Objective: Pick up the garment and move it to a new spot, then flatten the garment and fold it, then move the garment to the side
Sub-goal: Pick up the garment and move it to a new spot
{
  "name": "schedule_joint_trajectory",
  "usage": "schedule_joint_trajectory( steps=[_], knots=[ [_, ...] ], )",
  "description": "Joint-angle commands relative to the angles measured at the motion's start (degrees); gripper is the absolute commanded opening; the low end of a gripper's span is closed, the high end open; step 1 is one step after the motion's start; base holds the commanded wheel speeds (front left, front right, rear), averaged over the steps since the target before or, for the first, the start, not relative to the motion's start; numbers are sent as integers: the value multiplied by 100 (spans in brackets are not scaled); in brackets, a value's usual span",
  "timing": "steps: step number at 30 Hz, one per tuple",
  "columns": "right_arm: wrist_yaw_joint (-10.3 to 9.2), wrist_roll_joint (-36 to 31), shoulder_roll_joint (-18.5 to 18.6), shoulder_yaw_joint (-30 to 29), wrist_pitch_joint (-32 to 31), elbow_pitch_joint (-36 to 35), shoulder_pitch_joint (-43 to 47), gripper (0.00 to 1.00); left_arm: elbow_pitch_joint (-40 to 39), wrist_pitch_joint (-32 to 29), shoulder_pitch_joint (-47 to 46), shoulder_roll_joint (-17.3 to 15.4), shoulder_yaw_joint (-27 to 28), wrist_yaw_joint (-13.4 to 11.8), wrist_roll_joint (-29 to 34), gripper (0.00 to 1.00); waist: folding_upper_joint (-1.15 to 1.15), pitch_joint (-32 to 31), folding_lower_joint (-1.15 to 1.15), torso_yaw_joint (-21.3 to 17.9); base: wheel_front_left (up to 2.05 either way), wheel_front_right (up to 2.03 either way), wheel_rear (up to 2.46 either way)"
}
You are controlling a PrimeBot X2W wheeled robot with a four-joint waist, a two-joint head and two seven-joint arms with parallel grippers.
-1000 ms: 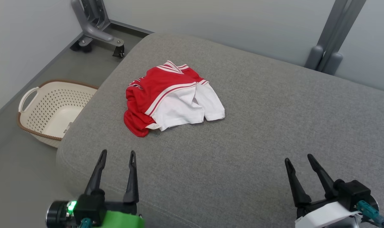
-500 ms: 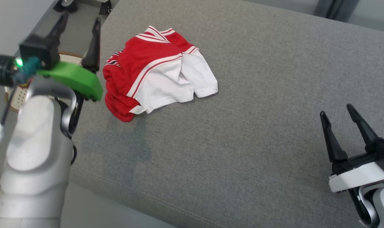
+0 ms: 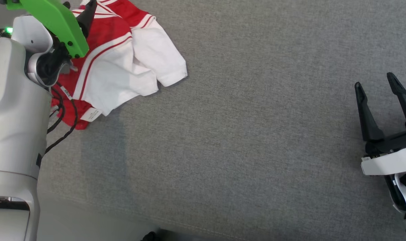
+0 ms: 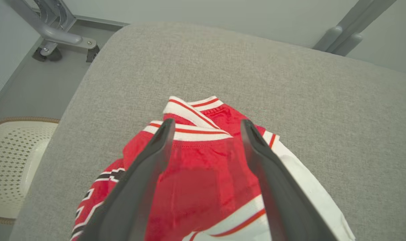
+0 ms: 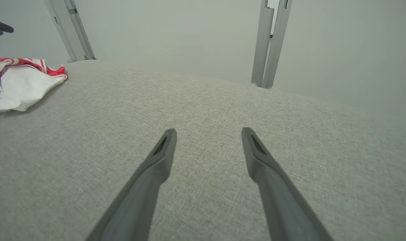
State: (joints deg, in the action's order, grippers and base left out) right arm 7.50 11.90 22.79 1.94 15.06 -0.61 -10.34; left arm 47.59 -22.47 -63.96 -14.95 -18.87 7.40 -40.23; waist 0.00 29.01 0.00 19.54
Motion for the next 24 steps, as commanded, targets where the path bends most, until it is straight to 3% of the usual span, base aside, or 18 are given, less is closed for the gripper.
schedule_joint_trajectory(
  steps=[1, 6, 7, 8, 14, 24],
  knots=[
    [-2, -43, 31, -28, 16, -56, -118, 100, 123, -131, -94, -37, -75, 13, -141, 100, 0, 525, 0, -495, 0, 0, 0],
    [-2, -63, 44, -54, 15, -95, -177, 100, 574, -555, -130, -152, -346, 14, -494, 100, 0, 693, 0, -587, 0, 0, 0],
    [-2, -60, 42, -62, 14, -89, -177, 100, 630, -529, -127, -158, -384, 14, -517, 77, 0, 708, 0, -591, 0, 0, 0],
    [-2, -57, 33, -74, 6, -81, -174, 100, 698, -441, -120, -177, -414, 14, -529, 0, 0, 723, 0, -595, 0, 0, 0],
    [-3, -56, -124, -29, 2, 29, -168, 100, 851, 336, -63, -280, -597, 14, -587, 0, 0, 524, 0, -578, 0, 0, 0],
    [-1, 72, -769, 204, 9, 302, 5, 100, -338, 2119, 53, -783, -1483, 14, -715, 0, 0, -866, 0, -894, 0, 0, 0]
  ],
)
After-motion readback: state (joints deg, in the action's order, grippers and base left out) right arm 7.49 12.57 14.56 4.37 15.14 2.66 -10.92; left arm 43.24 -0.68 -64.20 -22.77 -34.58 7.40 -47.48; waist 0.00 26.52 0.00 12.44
